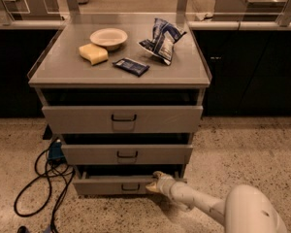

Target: Open bottom drawer

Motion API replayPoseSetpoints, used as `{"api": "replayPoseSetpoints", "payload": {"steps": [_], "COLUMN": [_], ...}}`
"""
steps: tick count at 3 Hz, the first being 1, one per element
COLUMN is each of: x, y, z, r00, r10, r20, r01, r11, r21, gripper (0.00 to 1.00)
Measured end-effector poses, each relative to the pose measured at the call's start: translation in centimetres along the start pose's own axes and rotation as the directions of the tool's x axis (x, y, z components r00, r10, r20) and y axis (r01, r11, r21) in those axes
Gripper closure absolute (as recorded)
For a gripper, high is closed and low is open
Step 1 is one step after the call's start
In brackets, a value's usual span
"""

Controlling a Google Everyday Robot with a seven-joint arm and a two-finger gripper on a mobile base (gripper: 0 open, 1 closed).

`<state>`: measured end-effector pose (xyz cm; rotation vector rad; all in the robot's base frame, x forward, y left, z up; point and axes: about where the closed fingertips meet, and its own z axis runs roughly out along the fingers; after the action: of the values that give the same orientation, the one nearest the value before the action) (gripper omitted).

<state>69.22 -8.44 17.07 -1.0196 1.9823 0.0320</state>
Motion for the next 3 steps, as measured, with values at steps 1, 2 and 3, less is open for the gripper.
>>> {"api": "replayPoseSetpoints", "payload": {"steps": [1, 2, 3], "x": [-0.2, 1.1, 0.7], "y": [0.1, 1.6, 1.6], "z": [-0.6, -1.9, -2.5], "r00": [1.000, 1.000, 1.000], "r10": [0.000, 0.000, 0.000], "r20": [0.002, 0.013, 0.013], "r01": [0.000, 0.000, 0.000], "r11": [1.0000, 0.9998, 0.9998], "r21": [0.001, 0.019, 0.019], "gripper": [1.00, 1.00, 1.00]}}
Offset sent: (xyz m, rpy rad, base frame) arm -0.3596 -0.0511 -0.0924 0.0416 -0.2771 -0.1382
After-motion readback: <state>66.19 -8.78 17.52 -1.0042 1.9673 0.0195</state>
